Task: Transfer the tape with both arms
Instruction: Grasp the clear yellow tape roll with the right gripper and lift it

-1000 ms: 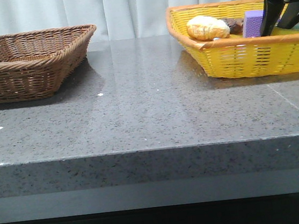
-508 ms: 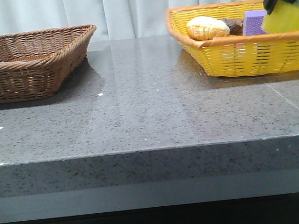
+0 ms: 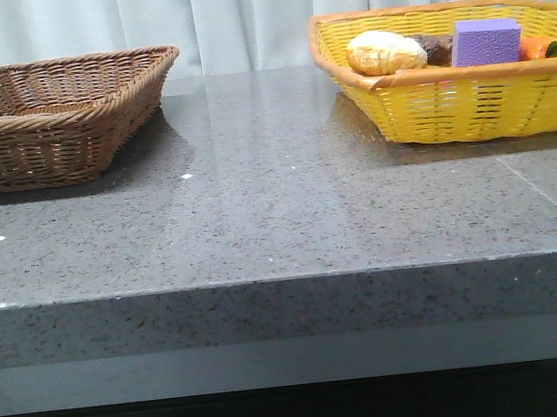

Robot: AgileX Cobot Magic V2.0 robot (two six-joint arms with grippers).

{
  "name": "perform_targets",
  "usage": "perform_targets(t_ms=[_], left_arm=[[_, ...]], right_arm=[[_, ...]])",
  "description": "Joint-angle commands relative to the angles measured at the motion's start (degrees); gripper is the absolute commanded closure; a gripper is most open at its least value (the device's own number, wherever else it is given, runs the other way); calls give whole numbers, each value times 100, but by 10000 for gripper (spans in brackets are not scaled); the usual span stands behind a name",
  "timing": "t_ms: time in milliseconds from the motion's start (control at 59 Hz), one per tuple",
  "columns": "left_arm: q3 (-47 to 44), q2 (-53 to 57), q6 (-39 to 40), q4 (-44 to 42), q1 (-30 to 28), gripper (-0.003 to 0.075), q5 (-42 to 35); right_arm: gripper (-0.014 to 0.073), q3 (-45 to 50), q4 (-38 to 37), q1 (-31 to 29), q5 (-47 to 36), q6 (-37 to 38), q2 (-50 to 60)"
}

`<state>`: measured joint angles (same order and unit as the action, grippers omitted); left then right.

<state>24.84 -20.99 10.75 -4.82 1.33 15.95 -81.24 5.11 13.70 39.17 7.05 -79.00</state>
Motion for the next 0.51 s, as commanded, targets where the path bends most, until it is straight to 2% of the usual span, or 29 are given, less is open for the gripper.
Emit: perform_targets(t_ms=[0,237,492], left_arm=[[196,-79,64,7,1,157,-407],[196,-79,64,7,1,157,-407],[196,-79,64,7,1,157,-407]], right_arm=[[526,-193,-1,489,-571,-329,333],[526,-188,-1,1918,-410,-819,148],[526,19,4,2613,-78,-828,-467]])
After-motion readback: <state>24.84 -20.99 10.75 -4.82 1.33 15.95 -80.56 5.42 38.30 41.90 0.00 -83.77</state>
